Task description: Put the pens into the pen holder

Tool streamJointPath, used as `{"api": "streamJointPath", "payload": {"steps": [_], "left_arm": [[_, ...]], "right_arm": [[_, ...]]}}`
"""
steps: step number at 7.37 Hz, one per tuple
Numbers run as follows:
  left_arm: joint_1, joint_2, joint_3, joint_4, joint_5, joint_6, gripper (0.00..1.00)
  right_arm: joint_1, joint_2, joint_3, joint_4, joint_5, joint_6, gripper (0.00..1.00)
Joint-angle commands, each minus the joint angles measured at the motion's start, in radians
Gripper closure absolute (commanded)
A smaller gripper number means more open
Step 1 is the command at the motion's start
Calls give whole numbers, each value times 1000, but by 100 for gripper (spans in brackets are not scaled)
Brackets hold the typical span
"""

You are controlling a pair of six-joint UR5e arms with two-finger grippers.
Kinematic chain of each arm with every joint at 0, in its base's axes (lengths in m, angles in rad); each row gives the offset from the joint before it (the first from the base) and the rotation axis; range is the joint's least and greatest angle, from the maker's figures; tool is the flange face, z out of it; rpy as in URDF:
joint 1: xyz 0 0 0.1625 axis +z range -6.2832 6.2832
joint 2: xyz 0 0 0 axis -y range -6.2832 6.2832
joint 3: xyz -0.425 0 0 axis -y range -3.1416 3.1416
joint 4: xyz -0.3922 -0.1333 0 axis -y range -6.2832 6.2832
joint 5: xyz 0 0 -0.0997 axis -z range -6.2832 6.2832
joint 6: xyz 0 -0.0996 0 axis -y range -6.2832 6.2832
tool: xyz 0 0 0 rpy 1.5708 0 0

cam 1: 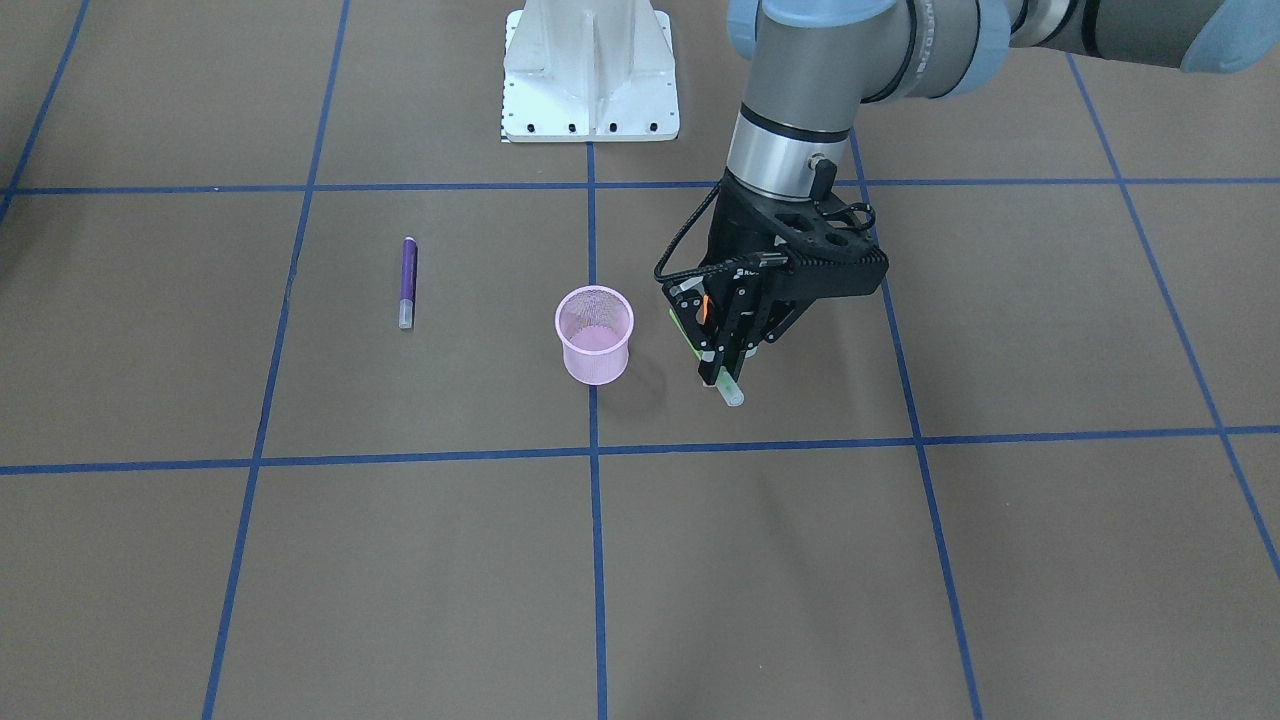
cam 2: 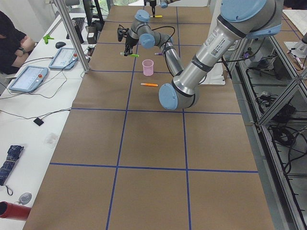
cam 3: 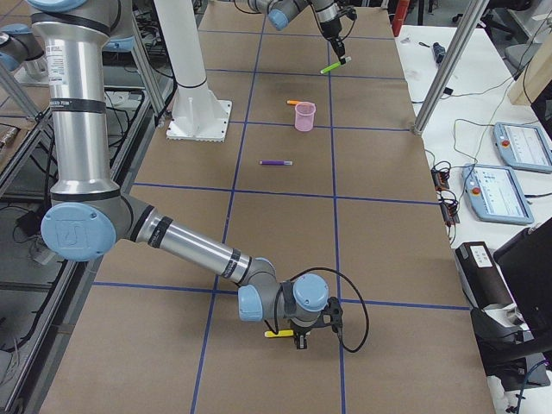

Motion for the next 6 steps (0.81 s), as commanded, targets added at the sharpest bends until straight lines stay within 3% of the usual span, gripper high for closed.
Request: {"api": "streamJointPath", "payload": {"steps": [1, 4, 6], "left_arm": [[4, -4, 2, -3, 28, -2, 100], [68, -9, 0, -52, 165, -6, 100], [166, 2, 6, -115, 303, -61, 100]], "right_arm": [[18, 7, 50, -3, 72, 43, 100], [44, 16, 103, -11, 97, 77, 100], [46, 50, 164, -152, 126, 76, 100]]}}
